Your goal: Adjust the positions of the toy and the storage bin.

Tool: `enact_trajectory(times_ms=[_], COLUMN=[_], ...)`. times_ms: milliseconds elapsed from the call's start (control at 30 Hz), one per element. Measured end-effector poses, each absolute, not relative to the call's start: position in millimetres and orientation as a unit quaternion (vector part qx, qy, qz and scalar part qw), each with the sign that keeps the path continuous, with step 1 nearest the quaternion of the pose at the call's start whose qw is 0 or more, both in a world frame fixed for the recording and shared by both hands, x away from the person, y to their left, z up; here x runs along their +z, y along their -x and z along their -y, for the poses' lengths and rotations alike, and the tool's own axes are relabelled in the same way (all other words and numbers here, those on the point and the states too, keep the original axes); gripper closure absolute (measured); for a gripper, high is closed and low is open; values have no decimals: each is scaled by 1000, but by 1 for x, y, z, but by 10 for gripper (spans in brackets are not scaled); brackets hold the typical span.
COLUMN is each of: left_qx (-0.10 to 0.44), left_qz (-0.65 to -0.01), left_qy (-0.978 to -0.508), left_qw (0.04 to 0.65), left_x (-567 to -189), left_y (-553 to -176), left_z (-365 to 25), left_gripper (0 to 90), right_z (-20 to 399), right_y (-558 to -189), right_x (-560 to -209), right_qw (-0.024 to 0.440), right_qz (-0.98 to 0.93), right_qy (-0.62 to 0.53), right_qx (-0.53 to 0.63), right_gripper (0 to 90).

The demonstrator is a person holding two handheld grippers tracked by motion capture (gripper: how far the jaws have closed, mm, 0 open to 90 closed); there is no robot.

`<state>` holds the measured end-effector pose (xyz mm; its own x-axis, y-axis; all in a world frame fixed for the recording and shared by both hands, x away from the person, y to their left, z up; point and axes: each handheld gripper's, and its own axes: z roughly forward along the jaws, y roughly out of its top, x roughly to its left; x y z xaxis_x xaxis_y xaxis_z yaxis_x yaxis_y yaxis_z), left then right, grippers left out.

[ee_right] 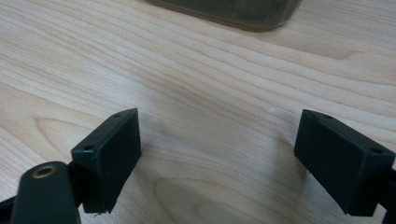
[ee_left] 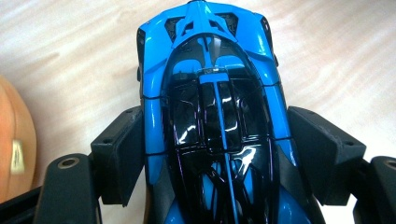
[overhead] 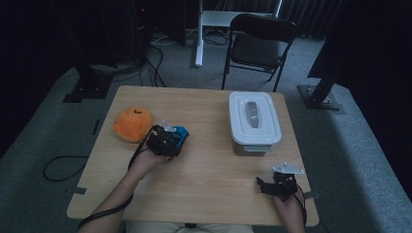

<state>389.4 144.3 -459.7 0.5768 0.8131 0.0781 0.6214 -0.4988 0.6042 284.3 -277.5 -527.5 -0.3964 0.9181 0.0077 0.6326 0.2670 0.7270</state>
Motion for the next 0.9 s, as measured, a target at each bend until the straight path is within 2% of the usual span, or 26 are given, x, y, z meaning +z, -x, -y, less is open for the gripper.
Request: enact_trajectory(times_ms=[667, 900], left_qx=[179, 178], left_qz=[-360, -360], left_qy=[-871, -873], left_qw=[283, 278], left_x=[-474, -484], left_y=[-318, -298], left_z=[-198, -219], left_gripper=[252, 253], right_z=[278, 278], right_y=[-285, -285], right_x=[-528, -528], right_qw=[215, 215], right_qz=[-766, -766], right_qy=[-507, -507], right_qx=[333, 333], right_gripper=[141, 141])
